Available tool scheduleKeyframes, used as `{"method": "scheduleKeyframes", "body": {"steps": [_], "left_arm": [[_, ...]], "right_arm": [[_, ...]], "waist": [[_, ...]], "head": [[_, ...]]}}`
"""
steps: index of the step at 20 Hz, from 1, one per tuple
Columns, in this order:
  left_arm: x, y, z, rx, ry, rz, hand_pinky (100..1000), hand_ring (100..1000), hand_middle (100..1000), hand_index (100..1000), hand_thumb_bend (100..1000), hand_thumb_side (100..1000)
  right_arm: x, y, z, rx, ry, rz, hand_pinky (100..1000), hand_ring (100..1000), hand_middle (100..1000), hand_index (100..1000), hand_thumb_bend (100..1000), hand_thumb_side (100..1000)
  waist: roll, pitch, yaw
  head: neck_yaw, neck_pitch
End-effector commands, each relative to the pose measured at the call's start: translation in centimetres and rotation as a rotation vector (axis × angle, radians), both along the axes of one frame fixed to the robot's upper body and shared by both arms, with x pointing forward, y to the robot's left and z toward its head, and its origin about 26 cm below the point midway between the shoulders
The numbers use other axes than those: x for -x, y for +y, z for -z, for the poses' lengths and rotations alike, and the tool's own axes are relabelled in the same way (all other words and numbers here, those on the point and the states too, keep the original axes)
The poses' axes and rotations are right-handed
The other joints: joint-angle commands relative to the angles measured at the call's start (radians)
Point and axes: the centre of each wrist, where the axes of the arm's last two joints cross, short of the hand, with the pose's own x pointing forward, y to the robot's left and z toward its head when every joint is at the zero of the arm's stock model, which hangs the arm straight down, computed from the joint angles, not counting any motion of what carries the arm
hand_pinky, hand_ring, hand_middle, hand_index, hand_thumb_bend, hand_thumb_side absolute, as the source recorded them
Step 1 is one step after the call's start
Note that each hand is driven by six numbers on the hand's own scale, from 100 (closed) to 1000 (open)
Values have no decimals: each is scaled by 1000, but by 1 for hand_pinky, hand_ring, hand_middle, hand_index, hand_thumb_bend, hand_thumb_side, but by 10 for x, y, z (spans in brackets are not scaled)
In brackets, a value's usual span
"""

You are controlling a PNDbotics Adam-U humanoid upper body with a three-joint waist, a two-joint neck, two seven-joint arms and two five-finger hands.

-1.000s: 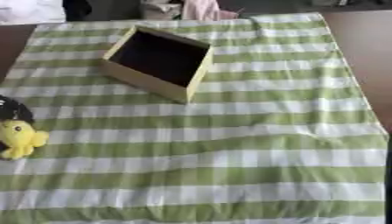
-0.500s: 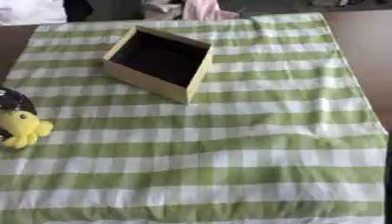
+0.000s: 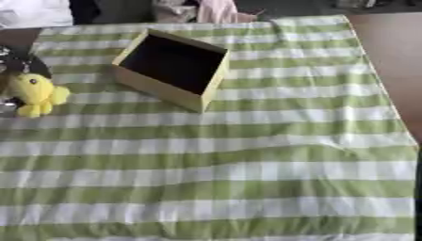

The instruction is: Pick up objects on the table and place them in the box.

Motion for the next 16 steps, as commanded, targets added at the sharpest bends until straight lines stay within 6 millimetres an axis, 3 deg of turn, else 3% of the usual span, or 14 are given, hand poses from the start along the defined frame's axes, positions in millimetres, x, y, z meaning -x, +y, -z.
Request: {"method": "scheduleKeyframes", "body": {"steps": [1,9,16], "left_arm": [[-9,-18,-19,-148,31,132,621,751,765,865,151,118],[-34,-97,-40,-85,13,256,596,730,743,840,100,126],[-50,-149,-45,-59,42,285,580,716,731,832,100,147]], "right_arm": [[1,-1,-8,16,-24,0,634,705,744,762,100,772],[0,2,-6,1,-22,-17,632,705,744,762,100,774],[0,5,-6,-12,-21,-39,630,704,744,762,100,777]], "waist": [[0,-17,-1],[-9,-11,-18],[-12,-2,-36]], "head": [[6,7],[24,1],[51,-15]]}}
